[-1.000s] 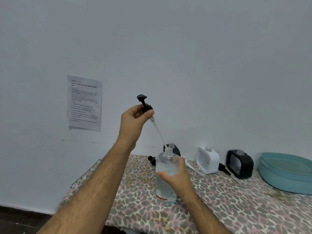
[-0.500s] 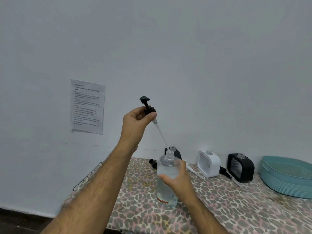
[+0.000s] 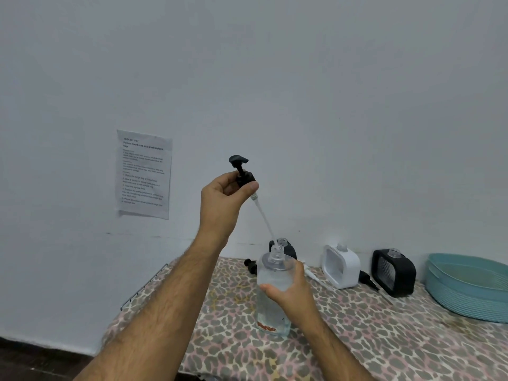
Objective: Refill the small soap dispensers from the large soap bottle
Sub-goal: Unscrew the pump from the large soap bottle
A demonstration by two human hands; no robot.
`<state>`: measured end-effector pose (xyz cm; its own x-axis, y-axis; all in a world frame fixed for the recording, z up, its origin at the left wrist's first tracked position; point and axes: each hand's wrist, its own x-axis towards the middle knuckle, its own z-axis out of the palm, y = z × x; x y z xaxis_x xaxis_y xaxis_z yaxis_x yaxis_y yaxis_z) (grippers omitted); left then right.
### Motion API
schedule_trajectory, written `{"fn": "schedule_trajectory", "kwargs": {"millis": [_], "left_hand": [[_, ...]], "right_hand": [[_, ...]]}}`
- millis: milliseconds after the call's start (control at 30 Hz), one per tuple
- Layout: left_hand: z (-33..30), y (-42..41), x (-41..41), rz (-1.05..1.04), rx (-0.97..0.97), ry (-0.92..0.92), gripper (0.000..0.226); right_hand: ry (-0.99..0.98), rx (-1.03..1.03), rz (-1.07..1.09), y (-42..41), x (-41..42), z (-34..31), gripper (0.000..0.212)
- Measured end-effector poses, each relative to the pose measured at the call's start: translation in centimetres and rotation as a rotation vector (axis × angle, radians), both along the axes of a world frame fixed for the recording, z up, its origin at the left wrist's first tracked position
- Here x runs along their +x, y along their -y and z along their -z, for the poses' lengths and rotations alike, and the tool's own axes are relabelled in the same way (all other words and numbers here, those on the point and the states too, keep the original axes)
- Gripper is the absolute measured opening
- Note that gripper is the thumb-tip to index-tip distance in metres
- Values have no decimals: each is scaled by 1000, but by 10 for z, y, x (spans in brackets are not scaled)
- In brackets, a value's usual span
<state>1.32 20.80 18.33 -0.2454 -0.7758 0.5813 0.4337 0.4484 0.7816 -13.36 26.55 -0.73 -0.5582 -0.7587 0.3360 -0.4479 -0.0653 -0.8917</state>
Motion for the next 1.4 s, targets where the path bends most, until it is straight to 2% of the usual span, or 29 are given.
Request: {"fn": "schedule_trajectory", "kwargs": {"millis": [400,900,1167,1400], "left_hand": [[7,8,-1,-3,66,10,21],[25,41,31,-86,325,-92,31],[50,62,49,-96,514,-169,14],[76,85,64,-38,676,-229,15]], "right_hand": [[7,0,-1,1,-1,2,78],[14,-17,-6,3,-2,4,77],[19,-9,8,2,-1,4,75],[31,-19,11,2,-1,0,77]]}}
